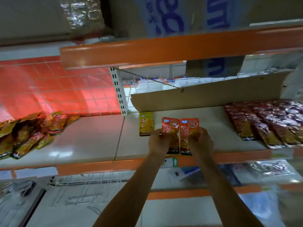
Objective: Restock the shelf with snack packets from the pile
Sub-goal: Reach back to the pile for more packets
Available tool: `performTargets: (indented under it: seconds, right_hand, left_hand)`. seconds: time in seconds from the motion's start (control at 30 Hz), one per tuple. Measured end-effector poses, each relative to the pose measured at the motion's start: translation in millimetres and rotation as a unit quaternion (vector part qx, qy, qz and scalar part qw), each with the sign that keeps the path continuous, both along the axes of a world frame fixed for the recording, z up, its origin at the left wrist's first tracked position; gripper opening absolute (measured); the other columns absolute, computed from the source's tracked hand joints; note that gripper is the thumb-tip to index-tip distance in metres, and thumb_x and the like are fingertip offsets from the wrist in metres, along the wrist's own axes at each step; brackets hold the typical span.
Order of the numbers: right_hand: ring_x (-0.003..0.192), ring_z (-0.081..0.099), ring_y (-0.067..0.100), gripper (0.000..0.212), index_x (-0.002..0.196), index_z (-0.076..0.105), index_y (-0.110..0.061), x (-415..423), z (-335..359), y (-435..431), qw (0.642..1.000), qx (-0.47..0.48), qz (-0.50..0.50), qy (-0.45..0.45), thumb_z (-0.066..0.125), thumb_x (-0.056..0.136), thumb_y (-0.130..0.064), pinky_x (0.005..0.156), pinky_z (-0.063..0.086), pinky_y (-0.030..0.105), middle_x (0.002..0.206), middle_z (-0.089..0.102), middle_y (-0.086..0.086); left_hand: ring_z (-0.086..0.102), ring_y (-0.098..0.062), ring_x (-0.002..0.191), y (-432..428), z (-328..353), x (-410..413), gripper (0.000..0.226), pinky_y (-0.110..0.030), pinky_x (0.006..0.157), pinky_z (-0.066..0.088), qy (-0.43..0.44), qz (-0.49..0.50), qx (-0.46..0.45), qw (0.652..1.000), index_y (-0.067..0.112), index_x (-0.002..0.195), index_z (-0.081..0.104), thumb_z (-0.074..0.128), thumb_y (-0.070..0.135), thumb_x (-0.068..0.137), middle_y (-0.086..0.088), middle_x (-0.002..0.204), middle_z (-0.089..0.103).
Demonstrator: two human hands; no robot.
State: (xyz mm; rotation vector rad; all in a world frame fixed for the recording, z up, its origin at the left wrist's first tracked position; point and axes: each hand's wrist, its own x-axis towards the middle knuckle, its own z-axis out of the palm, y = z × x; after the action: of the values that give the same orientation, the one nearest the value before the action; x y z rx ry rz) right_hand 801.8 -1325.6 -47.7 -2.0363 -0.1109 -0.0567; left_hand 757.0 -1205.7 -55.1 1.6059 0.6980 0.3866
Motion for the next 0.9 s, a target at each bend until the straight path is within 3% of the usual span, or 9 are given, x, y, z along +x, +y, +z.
performTargets:
  seconds: [0.17, 0.3, 0.4, 0.47, 0.57, 0.67, 0.8, 0.9]
  right_hand:
    - [0.085, 0.057, 0.018, 0.037, 0.125, 0.053, -0.012, 33.3, -5.6, -56.1, 1.0, 0.006, 0.007, 0.011, 0.056, 0.088, -0.013, 0.074, 0.041, 0.025, 0.106, 0.066, 0.008]
    - [0.064, 0.052, 0.004, 0.033, 0.123, 0.054, -0.013, 55.2, -11.6, -99.9, 1.0, 0.007, -0.01, -0.001, 0.054, 0.09, -0.012, 0.05, 0.034, 0.011, 0.09, 0.064, 0.001]
    - [0.058, 0.041, -0.005, 0.038, 0.126, 0.053, -0.01, 68.2, -15.1, -125.2, 0.999, 0.004, -0.034, -0.005, 0.055, 0.088, -0.007, 0.04, 0.033, 0.006, 0.072, 0.056, -0.009]
    - [0.058, 0.042, -0.005, 0.037, 0.124, 0.052, -0.006, 75.7, -16.2, -139.4, 0.999, -0.001, -0.051, -0.005, 0.056, 0.087, -0.006, 0.042, 0.033, 0.007, 0.067, 0.048, -0.015]
    - [0.069, 0.055, 0.017, 0.034, 0.118, 0.054, -0.006, 90.8, -20.0, -157.8, 0.997, -0.014, -0.07, 0.011, 0.057, 0.084, -0.008, 0.061, 0.039, 0.025, 0.08, 0.061, 0.0]
    - [0.078, 0.059, 0.026, 0.029, 0.112, 0.056, -0.003, 108.5, -22.8, -169.2, 0.997, -0.002, -0.08, 0.02, 0.057, 0.083, -0.006, 0.067, 0.043, 0.029, 0.091, 0.064, 0.011]
    - [0.078, 0.054, 0.024, 0.03, 0.114, 0.055, -0.006, 128.5, -18.5, -178.6, 0.992, -0.009, -0.129, -0.008, 0.056, 0.083, -0.004, 0.067, 0.034, 0.027, 0.089, 0.059, 0.006]
    - [0.078, 0.054, 0.026, 0.025, 0.108, 0.056, -0.003, 145.3, -16.3, -190.0, 0.982, 0.001, -0.186, -0.013, 0.054, 0.083, -0.003, 0.068, 0.031, 0.028, 0.084, 0.055, 0.005]
  left_hand:
    - [0.067, -0.018, 0.087, -54.1, -4.7, 35.8, 0.008, -0.031, 0.078, 0.054, -0.008, 0.011, -0.02, 1.0, 0.022, 0.091, 0.068, 0.062, 0.027, 0.089, 0.001, 0.09, 0.071]
    - [0.063, -0.008, 0.082, -93.1, -9.0, 62.6, 0.012, -0.023, 0.067, 0.046, -0.007, -0.01, -0.039, 0.999, 0.029, 0.083, 0.065, 0.059, 0.032, 0.092, 0.012, 0.084, 0.067]
    - [0.064, -0.01, 0.084, -115.0, -10.5, 79.3, 0.008, -0.023, 0.069, 0.047, 0.006, -0.03, -0.046, 0.998, 0.027, 0.086, 0.065, 0.06, 0.031, 0.092, 0.006, 0.089, 0.069]
    - [0.067, -0.017, 0.088, -126.0, -11.7, 91.0, 0.011, -0.031, 0.079, 0.053, 0.014, -0.044, -0.05, 0.998, 0.027, 0.081, 0.065, 0.061, 0.029, 0.092, 0.0, 0.093, 0.071]
    - [0.069, -0.023, 0.09, -139.1, -13.5, 109.4, 0.015, -0.043, 0.088, 0.055, 0.023, -0.07, -0.052, 0.996, 0.025, 0.076, 0.066, 0.062, 0.025, 0.091, -0.005, 0.093, 0.073]
    - [0.069, -0.02, 0.088, -147.7, -14.5, 128.7, 0.012, -0.042, 0.088, 0.056, 0.029, -0.083, -0.041, 0.995, 0.027, 0.077, 0.067, 0.064, 0.024, 0.089, -0.004, 0.091, 0.073]
    - [0.069, -0.018, 0.085, -151.6, -19.6, 153.9, 0.01, -0.032, 0.08, 0.057, 0.035, -0.111, -0.042, 0.992, 0.027, 0.079, 0.068, 0.067, 0.024, 0.087, 0.0, 0.086, 0.073]
    - [0.07, -0.02, 0.083, -153.4, -28.2, 166.6, 0.005, -0.033, 0.075, 0.056, 0.053, -0.142, -0.031, 0.988, 0.025, 0.083, 0.069, 0.069, 0.021, 0.086, -0.001, 0.083, 0.073]
